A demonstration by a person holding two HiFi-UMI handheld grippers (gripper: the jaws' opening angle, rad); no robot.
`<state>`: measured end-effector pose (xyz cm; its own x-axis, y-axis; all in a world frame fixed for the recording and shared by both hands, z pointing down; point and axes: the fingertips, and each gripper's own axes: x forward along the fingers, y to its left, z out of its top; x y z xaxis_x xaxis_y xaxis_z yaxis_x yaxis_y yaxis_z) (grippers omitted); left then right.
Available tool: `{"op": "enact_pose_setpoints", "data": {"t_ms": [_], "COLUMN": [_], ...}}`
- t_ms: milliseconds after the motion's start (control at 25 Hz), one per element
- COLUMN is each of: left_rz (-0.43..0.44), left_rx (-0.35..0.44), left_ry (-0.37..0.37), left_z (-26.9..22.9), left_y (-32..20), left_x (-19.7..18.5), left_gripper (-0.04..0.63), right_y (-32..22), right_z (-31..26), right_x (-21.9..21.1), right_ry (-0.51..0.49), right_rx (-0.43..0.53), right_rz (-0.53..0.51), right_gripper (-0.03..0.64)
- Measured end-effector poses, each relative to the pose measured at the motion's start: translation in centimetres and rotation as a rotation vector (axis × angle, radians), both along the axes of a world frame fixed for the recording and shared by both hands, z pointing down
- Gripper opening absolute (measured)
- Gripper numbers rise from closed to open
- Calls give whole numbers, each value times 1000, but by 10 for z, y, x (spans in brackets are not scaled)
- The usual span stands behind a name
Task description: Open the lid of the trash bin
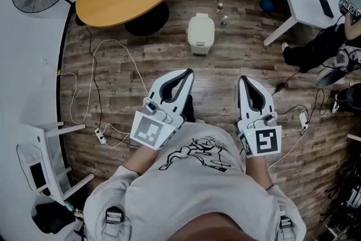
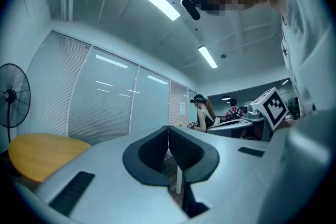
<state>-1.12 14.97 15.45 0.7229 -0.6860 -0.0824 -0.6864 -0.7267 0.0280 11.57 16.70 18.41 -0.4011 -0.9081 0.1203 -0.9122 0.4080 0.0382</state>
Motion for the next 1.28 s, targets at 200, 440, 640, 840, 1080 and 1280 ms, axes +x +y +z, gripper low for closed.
{"op": "enact_pose_setpoints", "data": {"t_ms": [200, 440, 640, 840, 1080, 1280], "left_rz": [14, 33, 44, 47, 56, 61], "left_rx": [-11, -29, -52, -62, -49, -59], "left_ry": [5, -3, -14, -15, -16, -12], "left_z": [1, 4, 5, 10, 9, 12], "left_y": [-53, -123, -180, -230, -267, -281], "left_x": [-5, -15, -29, -43, -56, -57], "left_gripper": [20, 20, 20, 20, 20, 20], "right_y": [-53, -125, -183, -233, -270, -286], "right_z": [0, -1, -3, 0, 3, 7], "right_x": [-6, -23, -41, -53, -63, -65], "right_ry": [4, 9, 17, 16, 17, 17], "right_rx": [-5, -17, -20, -23, -22, -29], "right_rz": [12, 14, 12, 25, 43, 41], "right_gripper": [6, 6, 6, 6, 6, 6]}}
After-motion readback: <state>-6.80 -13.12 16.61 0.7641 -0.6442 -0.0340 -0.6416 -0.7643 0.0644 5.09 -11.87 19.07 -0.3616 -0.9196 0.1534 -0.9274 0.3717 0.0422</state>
